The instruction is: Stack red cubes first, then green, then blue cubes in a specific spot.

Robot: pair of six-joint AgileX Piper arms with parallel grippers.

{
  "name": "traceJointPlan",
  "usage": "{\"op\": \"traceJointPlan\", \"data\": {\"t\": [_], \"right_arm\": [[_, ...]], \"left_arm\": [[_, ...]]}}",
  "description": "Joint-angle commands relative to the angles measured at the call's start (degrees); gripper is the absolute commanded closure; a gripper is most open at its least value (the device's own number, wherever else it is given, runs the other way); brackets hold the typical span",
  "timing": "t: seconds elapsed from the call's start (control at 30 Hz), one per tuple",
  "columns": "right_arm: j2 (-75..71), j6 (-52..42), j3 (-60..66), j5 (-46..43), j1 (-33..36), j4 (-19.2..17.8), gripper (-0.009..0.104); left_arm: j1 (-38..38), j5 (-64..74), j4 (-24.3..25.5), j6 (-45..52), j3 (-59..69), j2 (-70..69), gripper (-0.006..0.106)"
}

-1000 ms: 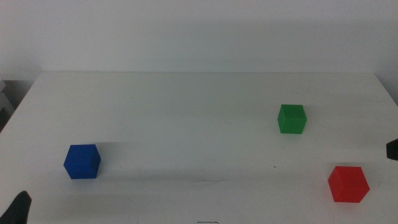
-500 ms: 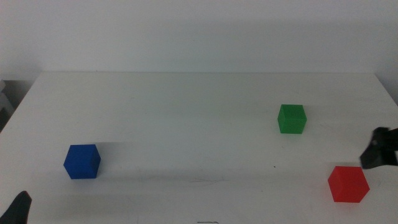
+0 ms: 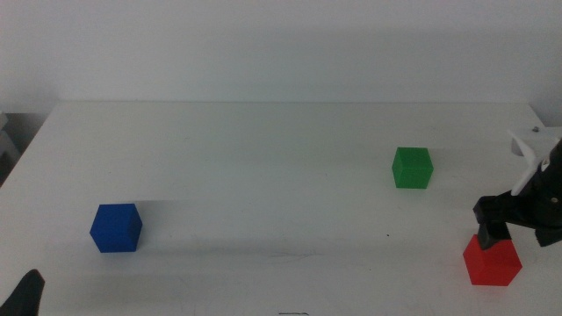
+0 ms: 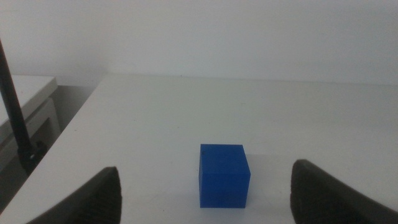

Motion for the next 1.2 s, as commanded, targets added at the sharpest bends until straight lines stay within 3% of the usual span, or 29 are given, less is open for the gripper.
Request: {"op": "traceJointPlan", "data": {"t": [0.0, 0.5, 0.63, 0.77, 0.8, 1.0, 1.03, 1.17], "right_arm": [[-0.76, 0.26, -1.80, -2.10, 0.11, -1.02, 0.001], [5.68, 0.21, -1.80, -3.70, 0.11, -0.77, 0.001], [6.99, 0.21, -1.80, -3.69, 0.11, -0.77, 0.007], [7.17, 0.21, -1.80, -3.91, 0.11, -0.77, 0.026], [7.17, 0.21, -1.80, -4.08, 0.11, -0.77, 0.042], [7.11, 0.82, -1.80, -3.04, 0.11, -0.56, 0.091], [7.06, 0.97, -1.86, -2.33, 0.12, -0.56, 0.097], [7.06, 4.85, -4.09, 3.33, 1.95, -1.21, 0.096]], "left_arm": [[-0.12, -4.72, -0.40, -0.70, -0.17, -1.13, 0.008], [-0.12, -4.72, -0.40, -0.70, -0.17, -1.13, 0.008], [-0.12, -4.72, -0.40, -0.70, -0.17, -1.13, 0.008], [-0.12, -4.72, -0.40, -0.70, -0.17, -1.13, 0.008], [-0.12, -4.72, -0.40, -0.70, -0.17, -1.13, 0.008], [-0.12, -4.72, -0.40, -0.70, -0.17, -1.13, 0.008], [-0.12, -4.72, -0.40, -0.70, -0.17, -1.13, 0.008], [-0.12, -4.72, -0.40, -0.70, -0.17, -1.13, 0.008]]}}
